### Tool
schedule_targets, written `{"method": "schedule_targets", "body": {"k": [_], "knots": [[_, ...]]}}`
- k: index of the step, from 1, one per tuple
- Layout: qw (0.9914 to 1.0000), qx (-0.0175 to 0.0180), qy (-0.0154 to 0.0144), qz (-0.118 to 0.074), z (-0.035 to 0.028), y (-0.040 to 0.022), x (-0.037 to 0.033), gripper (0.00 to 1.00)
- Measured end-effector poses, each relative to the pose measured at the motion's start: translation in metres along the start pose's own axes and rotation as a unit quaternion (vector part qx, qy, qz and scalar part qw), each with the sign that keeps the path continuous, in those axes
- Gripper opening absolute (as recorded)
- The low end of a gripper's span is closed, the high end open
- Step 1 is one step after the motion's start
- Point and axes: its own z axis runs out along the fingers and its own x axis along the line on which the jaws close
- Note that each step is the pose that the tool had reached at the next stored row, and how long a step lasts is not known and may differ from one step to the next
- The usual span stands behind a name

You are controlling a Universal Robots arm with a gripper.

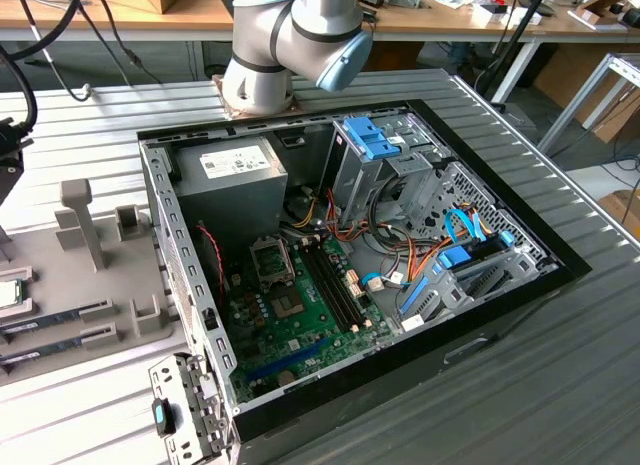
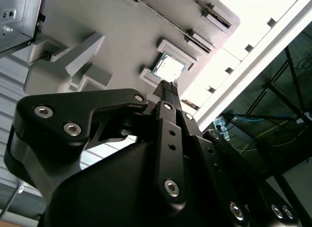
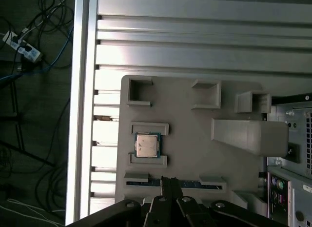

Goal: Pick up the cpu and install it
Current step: 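Pick up the cpu and move it towards the insertion slot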

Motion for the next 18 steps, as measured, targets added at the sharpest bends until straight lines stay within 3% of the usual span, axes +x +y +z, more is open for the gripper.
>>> {"method": "schedule_targets", "body": {"k": [4, 11, 16, 18], "knots": [[0.99970, 0.0005, -0.0005, 0.024, 0.0023, 0.0000, 0.0000, 0.11], [0.99953, 0.0006, -0.0007, 0.031, 0.0039, 0.0006, 0.0000, 0.11], [0.99953, 0.0006, -0.0007, 0.031, 0.0046, 0.0074, -0.0002, 0.11], [0.99953, 0.0006, -0.0006, 0.031, 0.0053, 0.0143, -0.0004, 0.11]]}}
